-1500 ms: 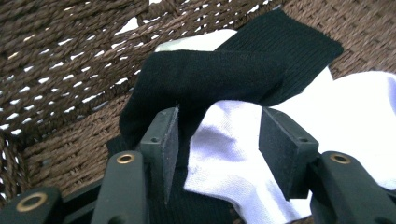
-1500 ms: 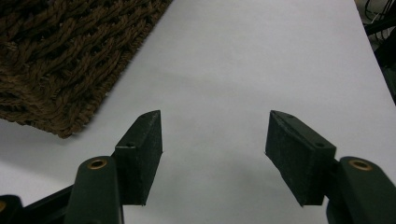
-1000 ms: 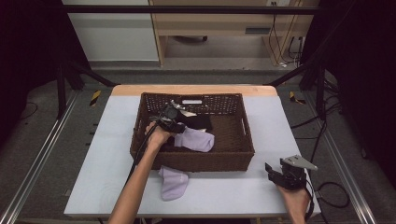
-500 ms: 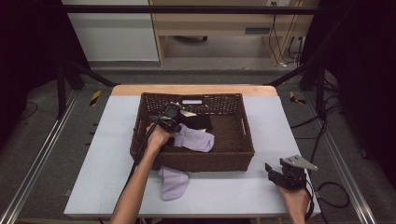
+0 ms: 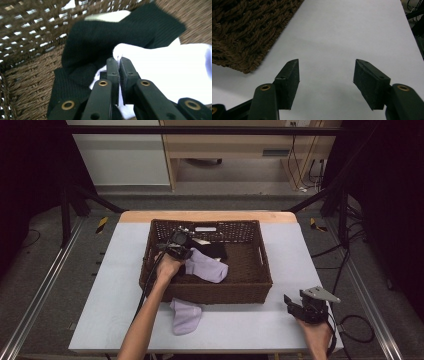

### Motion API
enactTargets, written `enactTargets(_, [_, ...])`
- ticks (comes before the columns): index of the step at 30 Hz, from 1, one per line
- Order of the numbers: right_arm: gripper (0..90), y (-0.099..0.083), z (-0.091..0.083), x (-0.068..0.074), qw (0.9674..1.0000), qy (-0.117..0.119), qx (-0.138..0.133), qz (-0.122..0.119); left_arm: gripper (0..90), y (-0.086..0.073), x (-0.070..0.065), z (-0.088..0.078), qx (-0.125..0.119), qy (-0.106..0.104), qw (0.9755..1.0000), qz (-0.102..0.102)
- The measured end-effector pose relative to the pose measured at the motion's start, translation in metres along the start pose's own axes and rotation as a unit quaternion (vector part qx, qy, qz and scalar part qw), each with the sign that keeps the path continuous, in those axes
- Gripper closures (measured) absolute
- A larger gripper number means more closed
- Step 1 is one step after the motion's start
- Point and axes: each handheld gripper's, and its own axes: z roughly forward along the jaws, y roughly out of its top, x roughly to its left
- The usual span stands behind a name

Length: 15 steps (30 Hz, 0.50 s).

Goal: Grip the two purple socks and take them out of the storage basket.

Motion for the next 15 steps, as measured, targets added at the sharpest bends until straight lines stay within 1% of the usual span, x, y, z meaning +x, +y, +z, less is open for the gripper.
enactTargets(2, [37.6,0.0001,0.0003,-0.0003,1.0,0.0,0.0,0.001,85.9,-0.0008,-0.0022,-0.0064,-0.015,0.004,0.9999,0.005])
enactTargets(3, [37.7,0.0002,0.0005,0.0,1.0,0.001,0.001,0.002,86.0,-0.0022,-0.0043,-0.0076,-0.015,0.002,0.9998,0.012])
enactTargets(6, [37.6,0.0008,0.0013,0.0016,1.0,0.001,0.002,0.0,85.8,-0.0046,-0.009,-0.0053,-0.005,0.008,0.9996,0.026])
enactTargets(7, [37.6,0.0009,0.0015,0.0022,1.0,0.002,0.001,-0.002,85.4,-0.0047,-0.0098,-0.0037,-0.001,0.016,0.9994,0.03])
enactTargets(8, [37.6,0.001,0.0014,0.0029,1.0,0.002,0.003,-0.002,84.2,-0.0048,-0.0097,-0.0026,0.002,0.019,0.9994,0.03])
enactTargets(9, [37.6,0.001,0.0014,0.003,1.0,0.002,0.003,-0.003,80.7,-0.005,-0.0098,-0.0012,0.006,0.027,0.9992,0.028])
enactTargets(10, [37.6,0.0011,0.0014,0.0031,1.0,0.002,0.003,-0.003,69.6,-0.0051,-0.0101,0.0,0.005,0.043,0.9986,0.029])
enactTargets(11, [37.6,0.0011,0.0015,0.0029,1.0,0.002,0.003,-0.003,60.2,-0.0053,-0.0101,0.0005,0.003,0.054,0.9979,0.034])
enactTargets(13, [37.5,0.001,0.0019,0.0025,1.0,0.002,0.002,-0.002,50.3,-0.0048,-0.0097,0.0008,-0.008,0.056,0.9978,0.035])
enactTargets(14, [37.5,0.001,0.0022,0.0023,1.0,0.002,0.003,-0.004,48.0,-0.0043,-0.0094,0.001,-0.014,0.053,0.9979,0.034])
enactTargets(15, [37.5,0.001,0.0023,0.0024,1.0,0.002,0.004,-0.004,47.7,-0.0038,-0.0089,0.0013,-0.02,0.048,0.9981,0.033])
